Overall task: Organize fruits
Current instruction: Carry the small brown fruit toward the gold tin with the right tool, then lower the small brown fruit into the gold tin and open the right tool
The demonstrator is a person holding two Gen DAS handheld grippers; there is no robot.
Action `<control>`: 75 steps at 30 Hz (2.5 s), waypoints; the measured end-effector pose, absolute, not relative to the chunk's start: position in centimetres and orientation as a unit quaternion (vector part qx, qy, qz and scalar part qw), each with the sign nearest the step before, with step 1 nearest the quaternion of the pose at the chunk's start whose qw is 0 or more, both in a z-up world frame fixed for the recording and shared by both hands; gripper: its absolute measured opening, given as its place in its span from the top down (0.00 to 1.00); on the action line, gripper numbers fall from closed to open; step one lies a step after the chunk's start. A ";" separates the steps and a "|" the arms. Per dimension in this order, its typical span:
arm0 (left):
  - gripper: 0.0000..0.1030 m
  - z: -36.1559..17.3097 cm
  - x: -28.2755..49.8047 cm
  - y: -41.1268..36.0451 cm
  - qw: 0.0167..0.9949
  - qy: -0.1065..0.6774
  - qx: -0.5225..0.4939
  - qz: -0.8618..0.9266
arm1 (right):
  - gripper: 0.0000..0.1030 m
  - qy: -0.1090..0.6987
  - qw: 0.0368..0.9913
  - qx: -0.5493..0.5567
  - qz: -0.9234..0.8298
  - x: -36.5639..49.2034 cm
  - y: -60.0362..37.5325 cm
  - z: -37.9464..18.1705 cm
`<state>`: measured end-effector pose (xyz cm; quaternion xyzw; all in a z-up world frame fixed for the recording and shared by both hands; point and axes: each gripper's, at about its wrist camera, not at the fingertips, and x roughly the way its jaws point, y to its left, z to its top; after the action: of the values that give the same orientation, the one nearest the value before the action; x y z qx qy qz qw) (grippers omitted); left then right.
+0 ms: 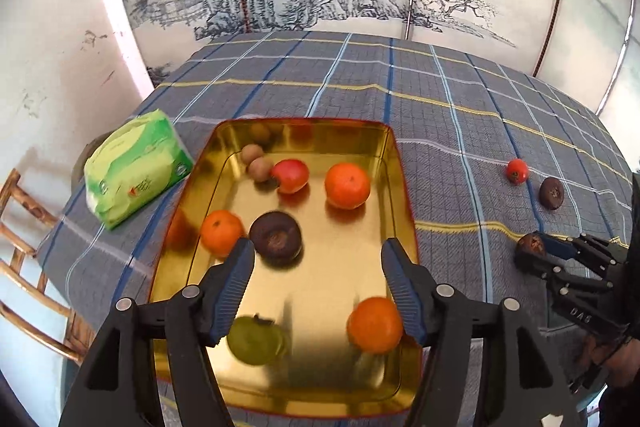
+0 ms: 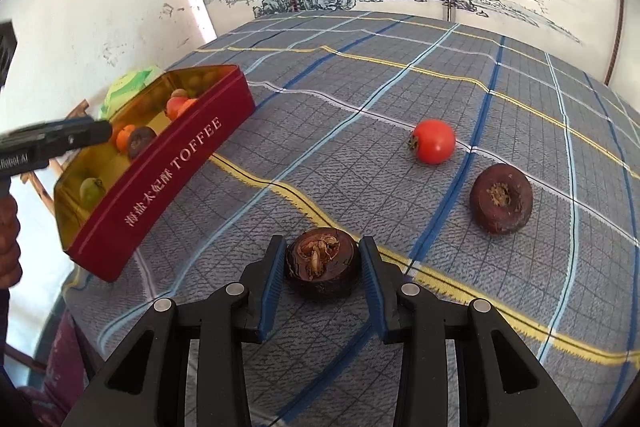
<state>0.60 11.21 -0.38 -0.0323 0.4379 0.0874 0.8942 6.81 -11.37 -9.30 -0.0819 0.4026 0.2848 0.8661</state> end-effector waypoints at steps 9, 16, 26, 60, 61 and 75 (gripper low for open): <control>0.34 -0.8 -1.1 12.4 0.892 0.438 -0.043 0.104 | 0.63 0.390 0.866 -0.070 0.304 5.2 -10.3 -7.0; 0.31 -0.8 -2.4 14.4 0.892 0.431 -0.048 0.130 | 0.63 0.374 0.859 -0.078 0.340 3.9 -7.1 -4.6; 0.29 -1.1 -4.3 17.4 0.887 0.426 -0.047 0.173 | 0.63 0.367 0.836 -0.096 0.397 3.4 -0.7 -3.3; 0.24 -1.8 -5.8 20.2 0.887 0.417 -0.044 0.193 | 0.63 0.419 0.778 -0.152 0.442 3.0 9.8 -8.5; 0.24 -1.8 -5.8 20.2 0.887 0.418 -0.044 0.193 | 0.63 0.420 0.778 -0.151 0.442 3.0 9.8 -8.5; 0.21 -2.3 -5.8 20.4 0.883 0.423 -0.045 0.198 | 0.62 0.422 0.777 -0.146 0.443 3.2 9.7 -8.5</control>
<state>-5.83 20.42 -2.32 -0.0455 0.4234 0.1976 0.8829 3.18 9.73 -8.52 -0.1462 0.4217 0.4433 0.7774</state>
